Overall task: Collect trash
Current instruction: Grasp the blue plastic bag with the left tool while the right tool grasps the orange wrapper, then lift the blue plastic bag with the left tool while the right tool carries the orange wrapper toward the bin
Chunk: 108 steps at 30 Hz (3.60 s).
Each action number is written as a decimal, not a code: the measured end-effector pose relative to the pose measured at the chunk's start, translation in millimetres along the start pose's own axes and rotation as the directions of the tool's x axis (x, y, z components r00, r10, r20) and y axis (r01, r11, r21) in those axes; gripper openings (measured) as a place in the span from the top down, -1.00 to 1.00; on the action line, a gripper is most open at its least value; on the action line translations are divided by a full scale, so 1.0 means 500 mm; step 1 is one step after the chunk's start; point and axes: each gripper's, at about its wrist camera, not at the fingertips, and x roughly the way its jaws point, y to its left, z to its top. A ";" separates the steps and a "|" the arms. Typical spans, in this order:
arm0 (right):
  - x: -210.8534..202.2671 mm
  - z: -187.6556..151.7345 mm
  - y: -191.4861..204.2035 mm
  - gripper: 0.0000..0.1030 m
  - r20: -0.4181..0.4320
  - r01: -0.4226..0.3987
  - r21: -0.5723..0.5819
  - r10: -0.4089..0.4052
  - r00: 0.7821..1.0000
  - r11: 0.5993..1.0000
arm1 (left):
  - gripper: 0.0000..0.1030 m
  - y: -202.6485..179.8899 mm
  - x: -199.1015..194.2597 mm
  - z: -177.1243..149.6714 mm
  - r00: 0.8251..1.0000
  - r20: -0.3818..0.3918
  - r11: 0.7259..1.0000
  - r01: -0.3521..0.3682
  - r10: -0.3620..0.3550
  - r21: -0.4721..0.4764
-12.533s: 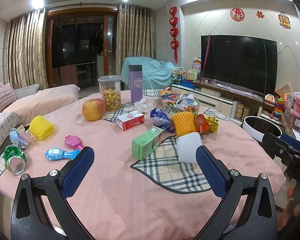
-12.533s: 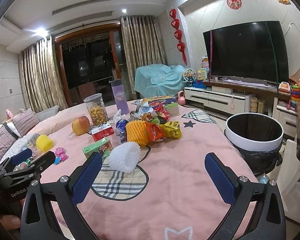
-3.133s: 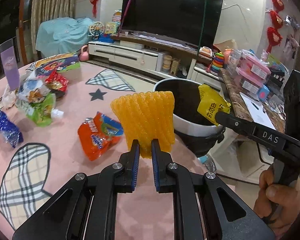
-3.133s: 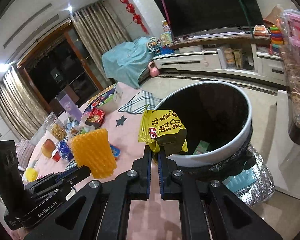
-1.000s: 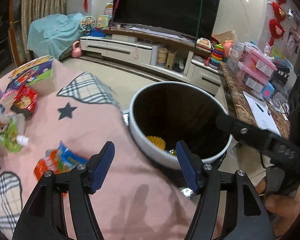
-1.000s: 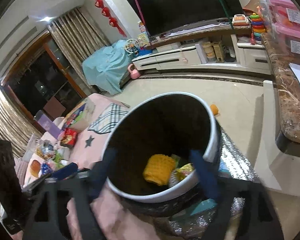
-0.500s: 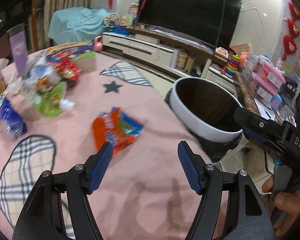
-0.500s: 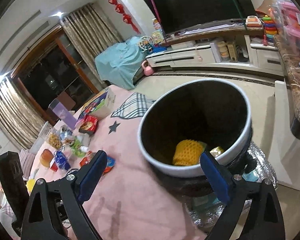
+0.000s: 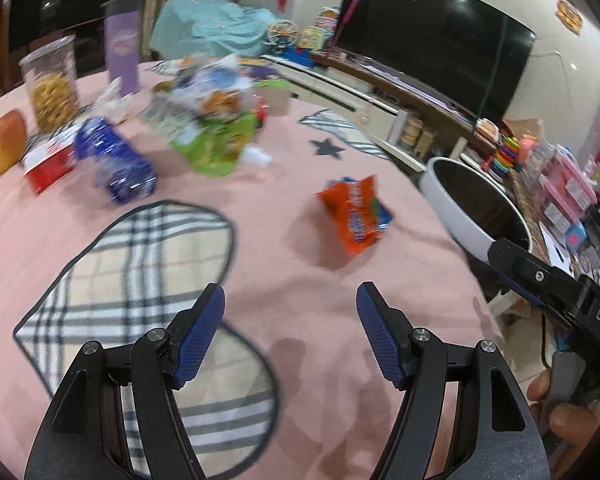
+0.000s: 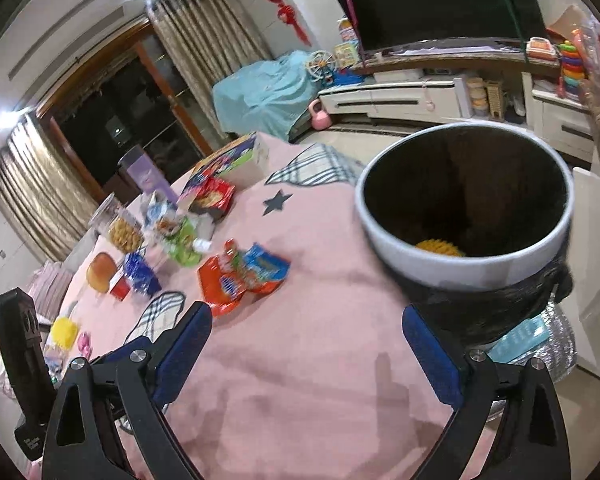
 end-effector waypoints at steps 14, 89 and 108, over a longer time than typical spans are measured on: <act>0.069 -0.029 0.088 -0.89 -0.066 -0.047 -0.052 0.044 0.997 0.998 | -0.40 0.156 -0.008 -0.024 0.996 -0.022 0.985 -0.087 0.084 -0.150; 0.011 -0.023 0.061 0.97 -0.014 -0.095 -0.028 0.095 0.995 0.995 | 0.78 0.032 -0.052 -0.003 0.995 -0.046 0.996 0.090 -0.090 0.005; -0.038 0.014 -0.028 0.97 0.043 -0.038 0.035 0.036 0.998 0.999 | 0.78 -0.093 -0.002 0.017 0.978 -0.104 0.972 0.195 -0.182 0.133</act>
